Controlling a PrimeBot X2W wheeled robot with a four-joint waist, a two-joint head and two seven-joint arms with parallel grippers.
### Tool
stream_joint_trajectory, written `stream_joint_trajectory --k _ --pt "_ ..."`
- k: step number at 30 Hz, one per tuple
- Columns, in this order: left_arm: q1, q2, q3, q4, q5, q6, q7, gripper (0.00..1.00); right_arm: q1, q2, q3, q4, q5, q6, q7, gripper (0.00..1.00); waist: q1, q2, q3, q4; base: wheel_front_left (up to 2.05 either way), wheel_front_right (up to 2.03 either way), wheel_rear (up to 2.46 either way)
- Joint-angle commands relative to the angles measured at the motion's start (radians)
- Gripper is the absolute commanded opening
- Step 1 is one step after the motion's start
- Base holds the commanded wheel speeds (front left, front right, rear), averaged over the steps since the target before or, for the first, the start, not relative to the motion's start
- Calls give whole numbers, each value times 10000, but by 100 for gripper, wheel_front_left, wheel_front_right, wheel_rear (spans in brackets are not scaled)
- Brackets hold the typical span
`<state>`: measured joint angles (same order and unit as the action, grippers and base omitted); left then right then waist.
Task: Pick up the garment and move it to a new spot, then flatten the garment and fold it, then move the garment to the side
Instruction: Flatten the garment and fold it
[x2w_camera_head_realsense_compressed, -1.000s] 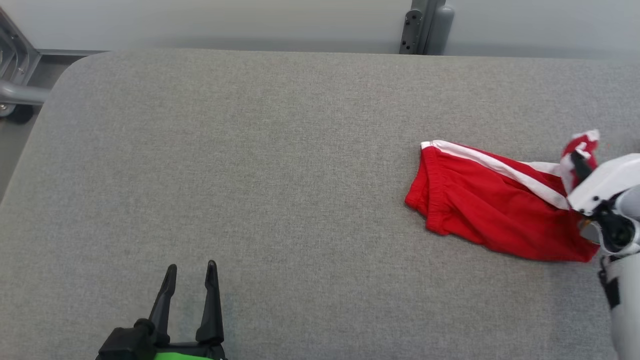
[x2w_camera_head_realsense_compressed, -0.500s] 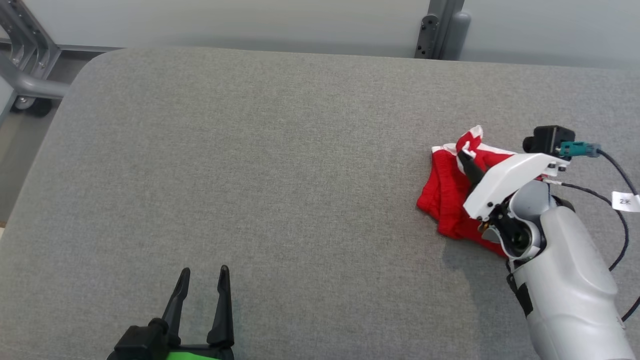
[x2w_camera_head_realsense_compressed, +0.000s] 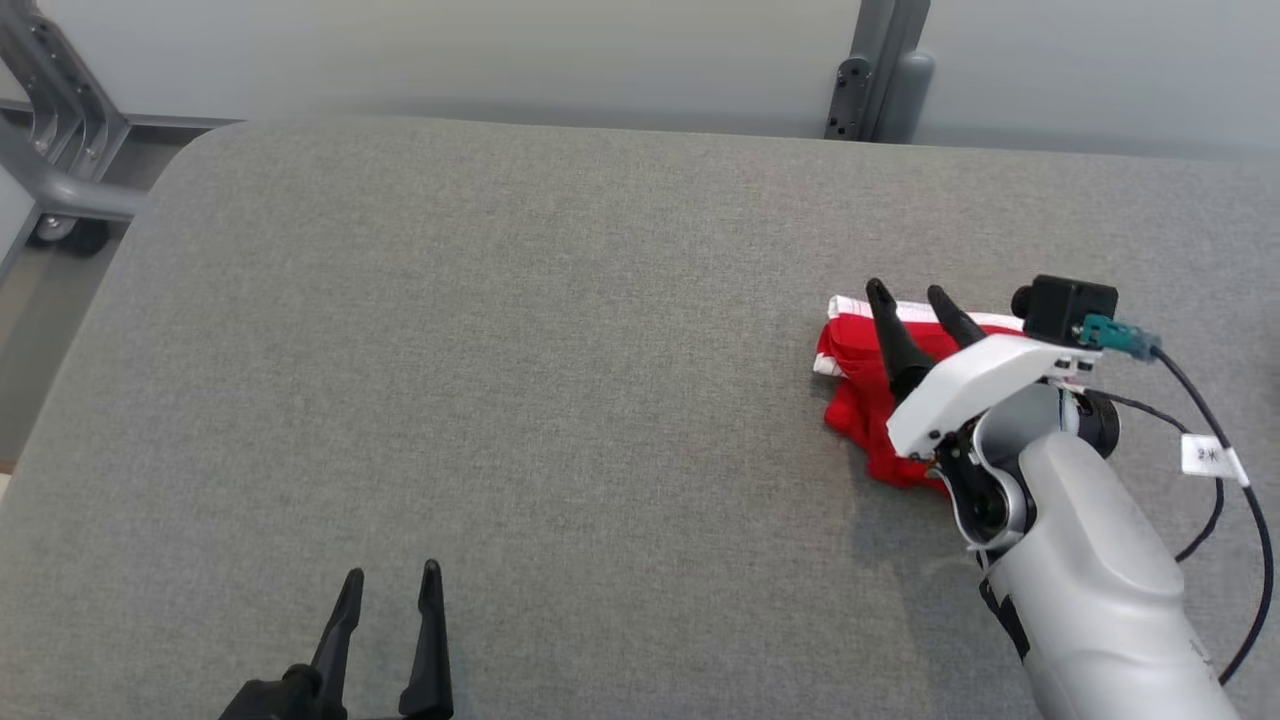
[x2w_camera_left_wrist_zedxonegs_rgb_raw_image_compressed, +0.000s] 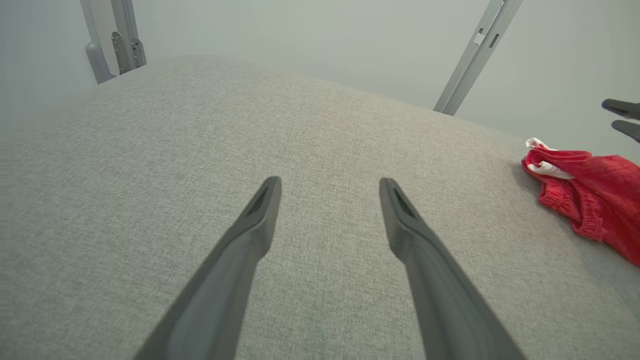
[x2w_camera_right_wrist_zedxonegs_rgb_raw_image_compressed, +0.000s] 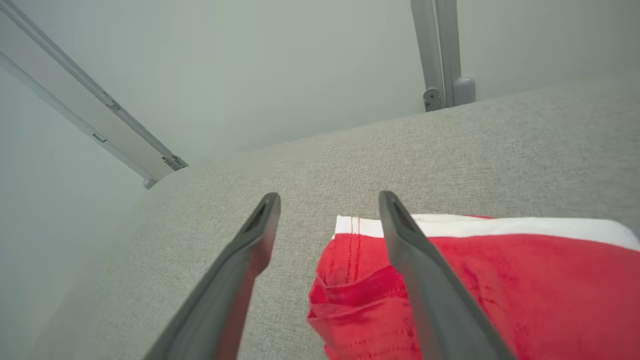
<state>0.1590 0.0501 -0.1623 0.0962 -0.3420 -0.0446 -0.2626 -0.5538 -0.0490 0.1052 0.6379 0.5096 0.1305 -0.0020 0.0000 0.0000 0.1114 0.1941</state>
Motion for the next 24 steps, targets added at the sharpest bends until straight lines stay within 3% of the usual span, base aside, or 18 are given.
stream_joint_trajectory --k 1,6,10,15,19,24 --pt "232 15 120 -18 45 34 -24 100 521 -43 35 -368 -267 3 -456 100 0 0 -334 -327 0 0 0" --pt "796 15 433 -153 90 90 -24 100 2281 -713 -372 -1896 -1591 -2 -1854 100 0 0 -941 -1012 0 0 0" --pt "1108 15 605 -226 143 72 -24 100 3893 -1147 -1639 -2925 -2775 1 -2475 100 0 0 -1254 -1420 0 0 0" --pt "1083 18 900 -429 165 126 -24 100 5632 -1048 -2830 -4142 -3983 1 -2629 100 0 0 -1386 -1633 0 0 0" --pt "1053 18 1089 -328 252 -2 -24 100 6882 -1085 -2721 -4756 -4417 0 -2627 100 0 0 -1472 -1543 0 0 0" --pt "901 18 1314 -146 489 -272 -24 100 7382 -868 -2781 -5150 -4511 0 -2630 100 0 0 -1499 -1244 0 0 0"
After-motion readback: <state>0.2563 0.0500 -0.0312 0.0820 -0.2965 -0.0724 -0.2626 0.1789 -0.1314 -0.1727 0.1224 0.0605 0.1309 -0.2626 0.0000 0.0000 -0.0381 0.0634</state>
